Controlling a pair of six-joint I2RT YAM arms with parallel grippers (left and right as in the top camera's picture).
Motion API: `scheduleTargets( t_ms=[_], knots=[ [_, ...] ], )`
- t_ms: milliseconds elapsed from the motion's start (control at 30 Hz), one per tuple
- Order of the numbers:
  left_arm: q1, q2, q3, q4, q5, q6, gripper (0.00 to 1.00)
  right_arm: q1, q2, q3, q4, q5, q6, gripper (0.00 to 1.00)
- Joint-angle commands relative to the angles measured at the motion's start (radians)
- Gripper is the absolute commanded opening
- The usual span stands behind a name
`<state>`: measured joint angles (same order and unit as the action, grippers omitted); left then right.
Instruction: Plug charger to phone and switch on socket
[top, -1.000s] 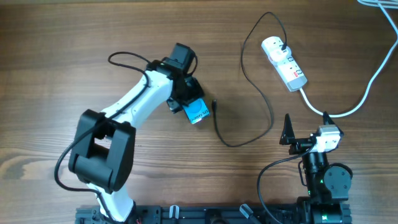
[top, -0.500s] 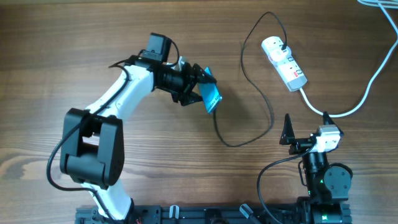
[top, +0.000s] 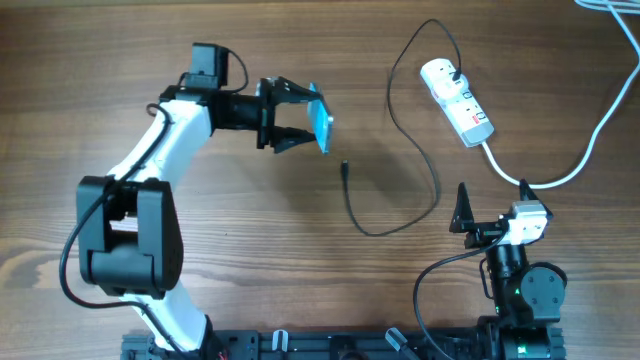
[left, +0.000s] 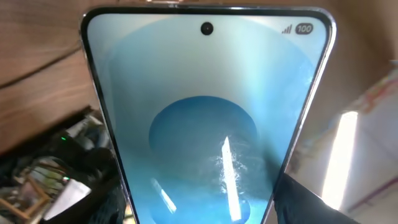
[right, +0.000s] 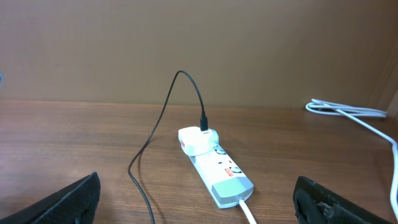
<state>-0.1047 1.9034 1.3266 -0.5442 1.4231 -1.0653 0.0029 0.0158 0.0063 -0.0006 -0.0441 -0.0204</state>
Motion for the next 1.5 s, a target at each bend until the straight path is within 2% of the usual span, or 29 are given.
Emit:
scheduleTargets(
  t_ms=[0, 67, 133, 200, 267, 367, 400, 467, 533, 667, 733, 767, 833, 867, 900, 933, 1000, 1033, 1100, 1167, 1233, 1300, 1367, 1467],
  knots=[
    [0.053, -0.032, 0.002, 0.018, 0.136, -0.042, 0.68, -0.004, -0.005, -0.001, 0.003, 0.005, 0.004, 1.0],
    [0.075, -0.032, 0.002, 0.025, 0.154, -0.04, 0.68, -0.004, -0.005, -0.001, 0.01, 0.009, -0.03, 1.0],
    [0.082, -0.032, 0.001, 0.033, 0.154, -0.039, 0.68, -0.004, -0.005, -0.001, 0.027, -0.072, 0.025, 1.0],
    [0.083, -0.032, 0.001, 0.034, 0.154, -0.039, 0.68, -0.004, -0.005, -0.001, 0.047, -0.203, 0.15, 1.0],
    [0.083, -0.032, 0.001, 0.037, 0.154, -0.039, 0.68, -0.004, -0.005, -0.001, 0.18, -0.335, 0.384, 1.0],
    [0.083, -0.032, 0.001, 0.037, 0.154, -0.039, 0.68, -0.004, -0.001, 0.005, 0.391, -0.429, 0.54, 1.0],
    [0.083, -0.032, 0.001, 0.037, 0.154, -0.039, 0.68, -0.004, 0.008, 0.029, 0.409, -0.428, 0.576, 1.0],
    [0.083, -0.032, 0.001, 0.037, 0.154, -0.039, 0.68, -0.004, 0.056, 0.113, 0.363, -0.49, 0.544, 1.0],
    [0.083, -0.032, 0.001, 0.037, 0.154, -0.04, 0.68, -0.004, 0.151, 0.243, 0.224, -0.578, 0.47, 1.0],
    [0.083, -0.032, 0.001, 0.036, 0.154, -0.043, 0.68, -0.004, 0.58, 0.74, -0.327, -0.623, 0.177, 1.0],
    [0.083, -0.032, 0.001, 0.036, 0.154, -0.043, 0.68, -0.004, 0.761, 0.933, -0.477, -0.711, 0.069, 1.0],
    [0.083, -0.032, 0.001, 0.036, 0.154, -0.043, 0.68, -0.004, 0.831, 0.999, -0.509, -0.766, 0.091, 1.0],
    [0.083, -0.032, 0.001, 0.036, 0.154, -0.043, 0.68, -0.004, 0.969, 1.091, -0.56, -0.951, 0.249, 1.0],
    [0.083, -0.032, 0.001, 0.036, 0.154, -0.043, 0.68, 0.0, 1.027, 1.098, -0.505, -1.067, 0.3, 0.98],
    [0.083, -0.032, 0.001, 0.036, 0.154, -0.043, 0.68, 0.017, 1.088, 1.098, -0.426, -1.202, 0.279, 0.84],
    [0.083, -0.032, 0.001, 0.036, 0.154, -0.043, 0.68, 0.048, 1.124, 1.1, -0.402, -1.199, 0.288, 0.82],
    [0.083, -0.032, 0.001, 0.036, 0.154, -0.043, 0.68, 0.117, 1.146, 1.106, -0.424, -1.041, 0.296, 0.82],
    [0.083, -0.032, 0.001, 0.036, 0.154, -0.043, 0.68, 0.216, 1.148, 1.11, -0.452, -0.826, 0.291, 0.88],
    [0.083, -0.032, 0.001, 0.036, 0.154, -0.043, 0.69, 0.373, 1.149, 1.112, -0.449, -0.589, 0.287, 0.93],
    [0.084, -0.032, 0.001, 0.037, 0.154, -0.043, 0.69, 0.619, 1.195, 1.115, -0.406, -0.181, 0.392, 0.92],
    [0.084, -0.032, 0.001, 0.037, 0.154, -0.043, 0.69, 0.692, 1.229, 1.122, -0.388, -0.047, 0.426, 0.9],
    [0.085, -0.032, 0.001, 0.036, 0.154, -0.043, 0.68, 0.738, 1.277, 1.133, -0.344, 0.006, 0.455, 0.81],
    [0.085, -0.032, 0.001, 0.036, 0.154, -0.043, 0.69, 0.744, 1.324, 1.134, -0.316, 0.063, 0.485, 0.82],
    [0.085, -0.032, 0.001, 0.036, 0.154, -0.043, 0.69, 0.744, 1.4, 1.138, -0.281, 0.165, 0.483, 0.93]
  ],
)
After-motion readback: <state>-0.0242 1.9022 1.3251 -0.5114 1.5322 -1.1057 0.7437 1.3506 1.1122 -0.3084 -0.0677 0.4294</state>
